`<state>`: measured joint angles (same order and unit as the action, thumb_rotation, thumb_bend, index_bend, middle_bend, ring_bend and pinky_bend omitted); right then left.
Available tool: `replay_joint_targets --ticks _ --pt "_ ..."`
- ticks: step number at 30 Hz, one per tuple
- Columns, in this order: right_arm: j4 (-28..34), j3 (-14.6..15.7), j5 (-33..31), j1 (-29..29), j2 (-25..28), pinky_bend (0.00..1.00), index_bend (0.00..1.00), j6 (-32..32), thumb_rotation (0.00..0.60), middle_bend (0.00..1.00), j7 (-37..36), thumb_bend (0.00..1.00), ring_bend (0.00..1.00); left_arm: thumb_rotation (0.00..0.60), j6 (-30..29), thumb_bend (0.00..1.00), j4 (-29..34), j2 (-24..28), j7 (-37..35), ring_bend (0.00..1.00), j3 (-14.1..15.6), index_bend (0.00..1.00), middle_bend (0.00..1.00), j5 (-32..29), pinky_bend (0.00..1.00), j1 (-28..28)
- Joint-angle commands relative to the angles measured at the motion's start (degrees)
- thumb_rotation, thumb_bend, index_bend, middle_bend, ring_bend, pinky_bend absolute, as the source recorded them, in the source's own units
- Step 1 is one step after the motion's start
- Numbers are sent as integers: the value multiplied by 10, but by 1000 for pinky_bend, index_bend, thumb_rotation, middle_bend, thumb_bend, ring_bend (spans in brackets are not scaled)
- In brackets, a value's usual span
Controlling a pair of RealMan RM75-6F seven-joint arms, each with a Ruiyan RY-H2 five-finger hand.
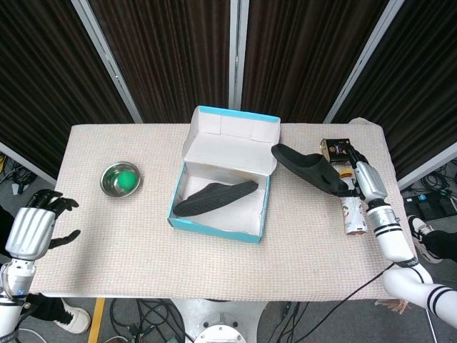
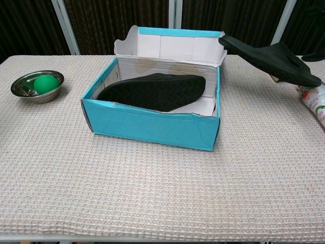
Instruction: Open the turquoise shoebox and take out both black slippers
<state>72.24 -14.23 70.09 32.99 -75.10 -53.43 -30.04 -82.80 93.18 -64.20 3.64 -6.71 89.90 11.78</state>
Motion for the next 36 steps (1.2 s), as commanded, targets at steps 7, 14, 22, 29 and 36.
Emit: replay_joint_targets --ticks 7,14,22,29,36 --pt "147 -23 57 -60 121 0 0 -119 600 0 -9 58 0 600 126 0 27 -1 -37 275 -58 350 424 -25 231 121" --pt "178 -28 47 -79 151 0 0 -138 600 0 -9 57 0 600 259 0 51 -41 -21 275 -97 329 406 -94 238 234" --pt "176 -24 42 -80 153 0 0 -125 600 0 -11 58 0 600 368 0 18 -123 98 156 -107 243 264 -247 214 337" --pt "167 -24 44 -77 145 0 0 -119 600 0 -18 59 0 600 374 0 -5 -184 221 132 -95 205 218 -398 207 415" --pt "157 -23 45 -76 141 0 0 -113 600 0 -30 59 0 600 377 0 -41 -230 294 132 -83 205 218 -553 211 490"
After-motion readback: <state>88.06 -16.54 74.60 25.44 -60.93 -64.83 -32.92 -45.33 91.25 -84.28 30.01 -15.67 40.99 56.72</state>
